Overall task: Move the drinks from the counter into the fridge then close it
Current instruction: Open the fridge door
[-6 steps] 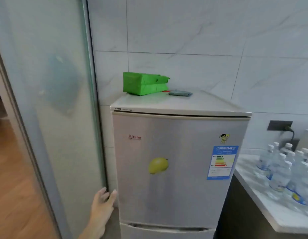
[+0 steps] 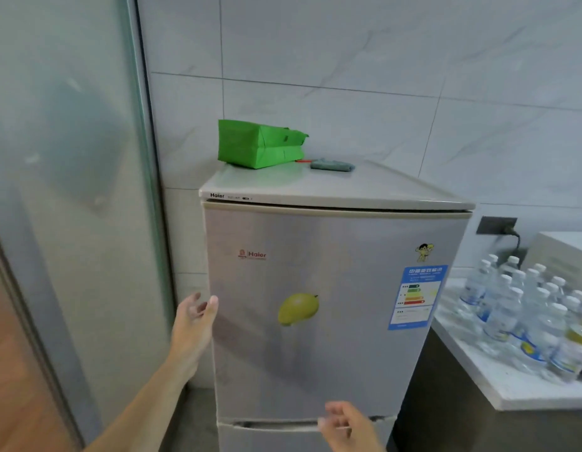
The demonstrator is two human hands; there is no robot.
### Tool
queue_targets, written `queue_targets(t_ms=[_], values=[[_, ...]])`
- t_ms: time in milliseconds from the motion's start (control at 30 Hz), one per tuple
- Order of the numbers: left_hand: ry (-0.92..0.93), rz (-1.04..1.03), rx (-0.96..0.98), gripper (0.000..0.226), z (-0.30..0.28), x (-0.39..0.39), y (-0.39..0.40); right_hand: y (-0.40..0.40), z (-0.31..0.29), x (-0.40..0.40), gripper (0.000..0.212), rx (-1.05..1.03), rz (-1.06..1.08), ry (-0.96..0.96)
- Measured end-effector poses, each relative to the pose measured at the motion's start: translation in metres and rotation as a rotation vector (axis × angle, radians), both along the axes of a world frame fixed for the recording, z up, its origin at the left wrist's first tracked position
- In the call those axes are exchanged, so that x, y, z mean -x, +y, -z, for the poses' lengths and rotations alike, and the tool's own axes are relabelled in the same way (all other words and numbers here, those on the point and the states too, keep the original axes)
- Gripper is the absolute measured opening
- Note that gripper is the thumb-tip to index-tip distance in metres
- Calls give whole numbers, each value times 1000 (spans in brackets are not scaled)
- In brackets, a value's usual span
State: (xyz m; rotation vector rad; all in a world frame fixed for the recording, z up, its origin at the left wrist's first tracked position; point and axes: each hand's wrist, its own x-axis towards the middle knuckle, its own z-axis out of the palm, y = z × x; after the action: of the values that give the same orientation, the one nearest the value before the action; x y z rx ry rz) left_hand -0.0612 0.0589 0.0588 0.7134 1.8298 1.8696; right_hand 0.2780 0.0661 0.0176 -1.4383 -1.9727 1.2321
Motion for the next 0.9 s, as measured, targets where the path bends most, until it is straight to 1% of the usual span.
queue_targets(t_ms=[33,67,100,200,367,433,500,633,700,767,900], values=[[29,34,-3,64,0,2,3,-3,-14,23,29,-22,28,-4],[64,66,-6,60,4,5,7,-1,-22,32,29,-39,11,2],[60,84,-11,55,6,7,11,-1,-30,43,29,-60,-4,-2],[61,134,-17,42,13,10,16,6,-40,53,31,-95,46,50],[120,139,27,39,10,13,9,-3,-54,58,36,-115,66,88],[148,135,38,34,12,6,-8,-13,-57,52,38,-119,64,112],[174,119,35,35,19,-8,-32,-24,-57,44,38,-125,56,133],[189,94,-30,33,27,-62,-93,-60,-61,17,29,-145,48,223],[198,77,-36,41,30,-99,-125,-82,-64,-2,30,-161,32,255],[224,49,-65,52,36,-139,-155,-108,-66,-25,33,-159,34,293],[299,28,-90,66,50,-230,-206,-160,-66,-83,46,-181,1,362]])
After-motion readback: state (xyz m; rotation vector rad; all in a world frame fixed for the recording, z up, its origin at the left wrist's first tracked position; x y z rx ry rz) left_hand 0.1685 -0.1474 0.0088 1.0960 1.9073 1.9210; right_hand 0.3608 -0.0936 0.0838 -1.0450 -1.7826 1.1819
